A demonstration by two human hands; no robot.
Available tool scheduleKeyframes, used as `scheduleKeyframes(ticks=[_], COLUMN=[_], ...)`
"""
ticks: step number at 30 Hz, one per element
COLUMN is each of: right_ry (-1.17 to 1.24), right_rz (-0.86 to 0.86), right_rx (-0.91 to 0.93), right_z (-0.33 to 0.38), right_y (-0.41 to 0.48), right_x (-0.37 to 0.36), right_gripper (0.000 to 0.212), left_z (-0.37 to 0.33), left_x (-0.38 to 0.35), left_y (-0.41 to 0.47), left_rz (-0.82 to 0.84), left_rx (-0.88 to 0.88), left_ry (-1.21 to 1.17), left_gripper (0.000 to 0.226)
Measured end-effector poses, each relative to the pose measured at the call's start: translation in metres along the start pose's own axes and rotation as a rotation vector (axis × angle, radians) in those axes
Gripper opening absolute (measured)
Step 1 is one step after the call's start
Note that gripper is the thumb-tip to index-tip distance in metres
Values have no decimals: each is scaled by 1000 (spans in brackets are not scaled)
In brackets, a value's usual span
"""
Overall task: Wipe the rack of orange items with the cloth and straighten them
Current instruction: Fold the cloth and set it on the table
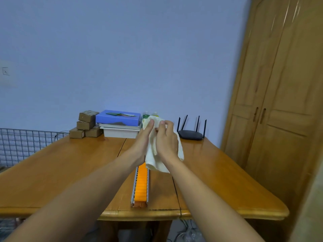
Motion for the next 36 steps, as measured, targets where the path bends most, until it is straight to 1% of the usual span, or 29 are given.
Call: scheduleKeyframes(ticks=[3, 4, 6, 8, 9, 10, 12, 13, 14, 15, 16, 17, 18, 19, 21, 22, 23, 25, 28, 36], right_ry=[46, 81, 125, 81, 53, 29, 39, 104, 213, 355, 484, 548, 552, 527, 449, 414, 387, 362, 359, 378], right_rz=[131, 151, 112, 6, -38, -65, -48, -19, 39, 132, 217, 241, 200, 122, -23, -49, -58, -68, -79, -98], right_rx=[-28, -31, -12, 17, -14, -76, -264, -372, -472, -565, -619, -609, -552, -463, -266, -195, -147, -87, -52, -32], right_z=[6, 7, 5, 0, -9, -20, -47, -61, -73, -81, -83, -82, -81, -81, -69, -62, -57, -49, -45, -41], right_y=[-1, 0, 5, 11, 15, 18, 19, 18, 14, 8, 2, 1, 5, 11, 21, 23, 25, 25, 22, 18], right_x=[-13, -13, -2, 18, 27, 31, 32, 29, 22, 13, 4, 2, 7, 16, 33, 38, 40, 43, 46, 47], right_gripper=[45, 43, 32, 23, 21, 29, 66, 84, 94, 95, 86, 73, 59, 46, 31, 29, 27, 26, 28, 33], left_z=[1, 2, 0, -3, -4, -4, -6, -8, -9, -11, -13, -14, -15, -14, -12, -11, -11, -8, -10, -24], left_x=[13, 20, 27, 28, 30, 32, 35, 36, 36, 36, 37, 38, 38, 38, 47, 55, 61, 67, 72, 70], left_y=[2, 2, -3, -9, -11, -12, -15, -16, -17, -18, -18, -19, -19, -21, -18, -17, -16, -13, -11, -18], left_rz=[-44, -68, -70, -36, -30, -33, -23, -13, -13, -14, -17, -22, -32, -44, -123, -185, -236, -287, -336, -355], left_rx=[14, 18, 23, 53, 75, 98, 136, 145, 151, 155, 156, 155, 157, 160, 142, 123, 109, 109, 98, 61], left_ry=[-49, -45, -38, -59, -64, -67, -58, -55, -56, -59, -58, -56, -49, -32, 55, 112, 157, 196, 215, 272], left_gripper=[46, 44, 41, 40, 40, 41, 47, 49, 50, 48, 47, 45, 45, 45, 47, 48, 49, 48, 45, 56])
Point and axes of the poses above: each hand's wrist, its own y-axis towards the middle knuckle, its own x-axis out of the back of the hand, z = x × y, the point moved 10 cm from there along y, towards the middle knuckle, and after that the axes turned 10 degrees about y, right-handed, at the moved point
